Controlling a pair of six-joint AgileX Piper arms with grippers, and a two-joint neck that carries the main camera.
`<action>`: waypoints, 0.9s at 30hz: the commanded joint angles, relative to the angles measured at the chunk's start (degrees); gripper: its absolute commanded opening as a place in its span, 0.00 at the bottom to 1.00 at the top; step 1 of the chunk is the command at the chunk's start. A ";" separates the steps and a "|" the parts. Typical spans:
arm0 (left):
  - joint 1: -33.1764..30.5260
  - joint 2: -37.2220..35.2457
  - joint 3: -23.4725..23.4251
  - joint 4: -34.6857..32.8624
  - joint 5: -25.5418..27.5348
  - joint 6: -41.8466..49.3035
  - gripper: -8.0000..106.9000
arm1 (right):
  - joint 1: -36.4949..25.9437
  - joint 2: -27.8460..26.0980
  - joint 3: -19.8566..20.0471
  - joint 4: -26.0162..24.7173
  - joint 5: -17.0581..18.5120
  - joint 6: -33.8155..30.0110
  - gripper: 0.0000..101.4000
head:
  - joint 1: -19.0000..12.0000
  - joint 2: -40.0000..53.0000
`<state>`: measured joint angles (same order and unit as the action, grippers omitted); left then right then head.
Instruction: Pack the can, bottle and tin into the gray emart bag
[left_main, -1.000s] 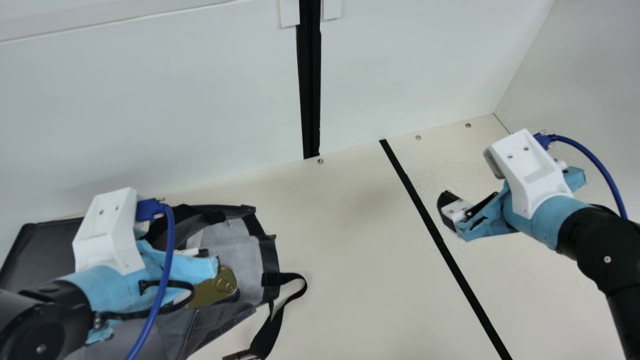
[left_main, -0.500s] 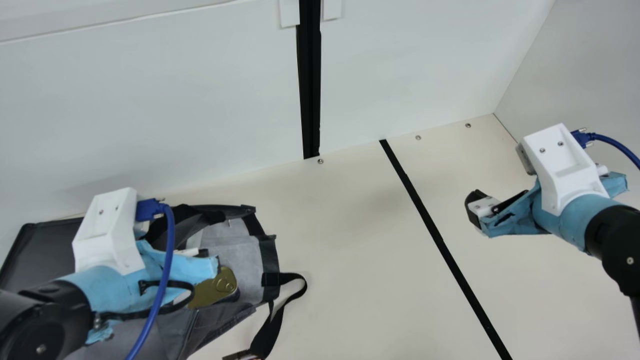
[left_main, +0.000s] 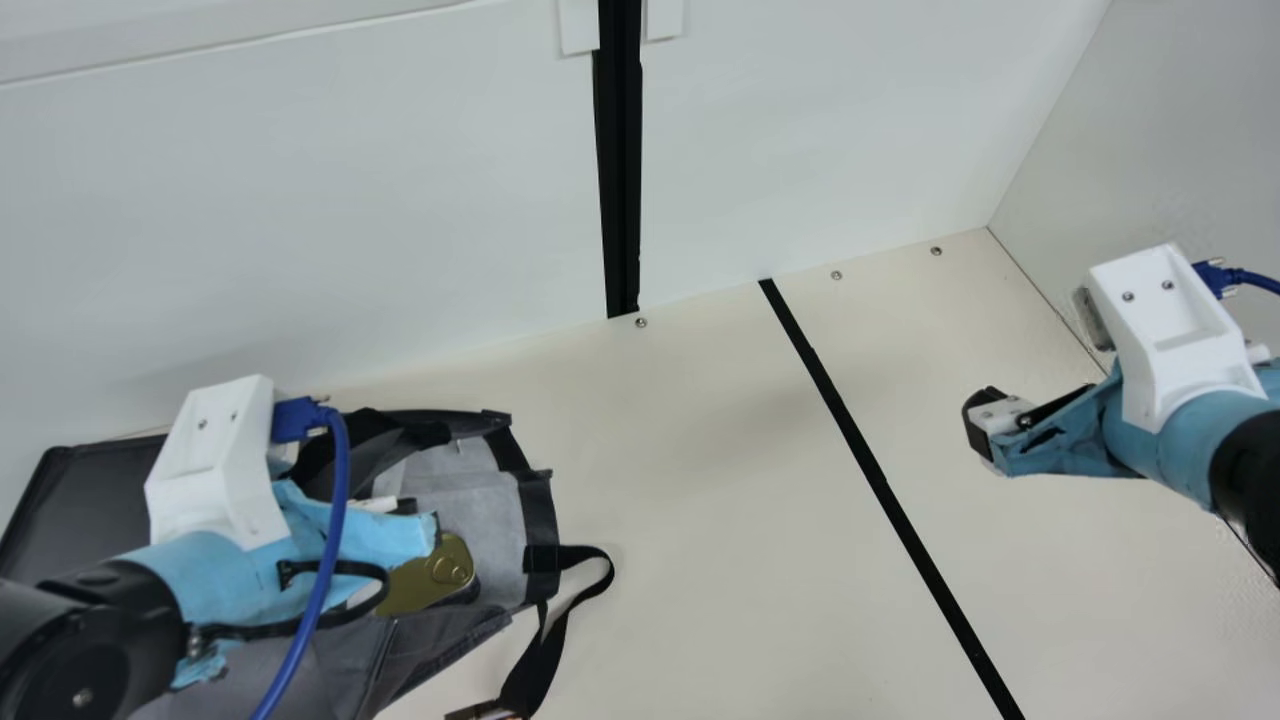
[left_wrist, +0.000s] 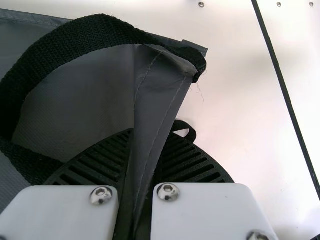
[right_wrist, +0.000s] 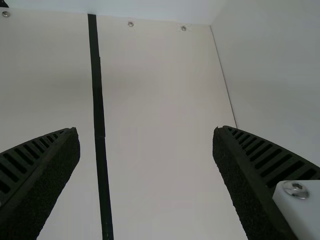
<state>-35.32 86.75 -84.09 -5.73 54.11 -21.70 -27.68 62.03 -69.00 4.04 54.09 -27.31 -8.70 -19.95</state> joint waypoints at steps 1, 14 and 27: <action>0.00 0.00 0.00 0.00 0.00 0.00 0.16 | -0.07 -0.02 -0.57 -0.20 1.29 0.32 0.90 | -1.30 -0.05; 0.00 0.00 0.00 0.00 0.00 0.00 0.16 | -0.88 -0.90 -5.26 -0.26 8.46 1.56 0.90 | -1.30 -0.05; 0.00 0.00 0.00 0.00 0.00 0.00 0.16 | -2.03 -1.99 -8.81 0.11 13.77 2.94 0.90 | -1.30 -0.05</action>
<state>-35.32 86.75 -84.09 -5.73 54.11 -21.70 -29.70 60.13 -77.73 3.95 67.35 -24.44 -8.70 -19.95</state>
